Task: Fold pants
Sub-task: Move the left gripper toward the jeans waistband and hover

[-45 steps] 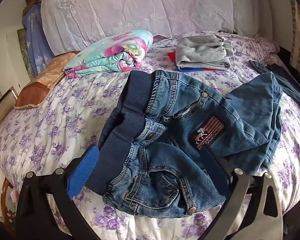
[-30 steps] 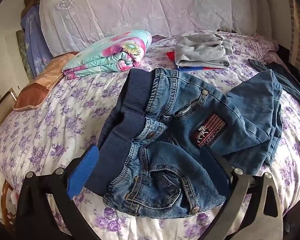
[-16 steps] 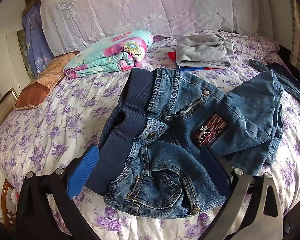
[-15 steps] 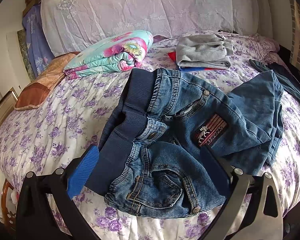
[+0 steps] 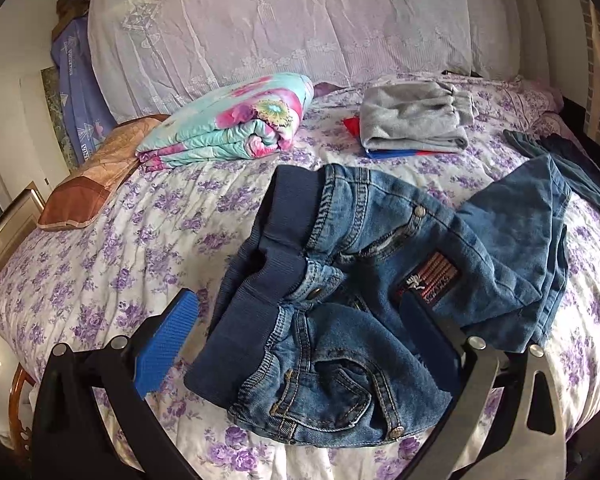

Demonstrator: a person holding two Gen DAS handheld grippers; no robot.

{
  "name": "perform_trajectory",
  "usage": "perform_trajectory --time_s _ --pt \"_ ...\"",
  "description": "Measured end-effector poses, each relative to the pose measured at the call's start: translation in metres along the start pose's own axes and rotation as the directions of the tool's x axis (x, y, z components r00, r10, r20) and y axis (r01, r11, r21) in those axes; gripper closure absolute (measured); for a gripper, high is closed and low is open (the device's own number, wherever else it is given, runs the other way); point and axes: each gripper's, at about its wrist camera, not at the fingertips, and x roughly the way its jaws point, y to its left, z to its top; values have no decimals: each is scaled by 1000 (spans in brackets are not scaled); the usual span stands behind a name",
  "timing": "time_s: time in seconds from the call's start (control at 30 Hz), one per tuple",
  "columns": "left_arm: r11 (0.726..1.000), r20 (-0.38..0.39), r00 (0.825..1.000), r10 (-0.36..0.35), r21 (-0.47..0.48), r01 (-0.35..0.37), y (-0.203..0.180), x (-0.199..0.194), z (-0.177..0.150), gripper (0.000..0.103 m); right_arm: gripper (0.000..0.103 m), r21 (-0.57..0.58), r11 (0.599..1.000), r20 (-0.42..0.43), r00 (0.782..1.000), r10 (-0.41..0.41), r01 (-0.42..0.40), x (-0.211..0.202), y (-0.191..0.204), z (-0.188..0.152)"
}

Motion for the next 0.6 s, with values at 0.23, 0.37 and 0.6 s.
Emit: perform_trajectory --time_s 0.23,0.37,0.6 --pt "1000 -2 1000 -2 15 2 -3 -3 -2 4 3 2 1000 8 1000 6 -6 -5 -1 -1" --pt "1000 -1 1000 -7 16 7 -4 -5 -1 4 3 14 1000 -13 1000 21 -20 -3 -3 -3" --pt "1000 -11 1000 -1 27 1 -8 -2 -3 4 3 12 999 -5 1000 31 -31 -5 -4 -6"
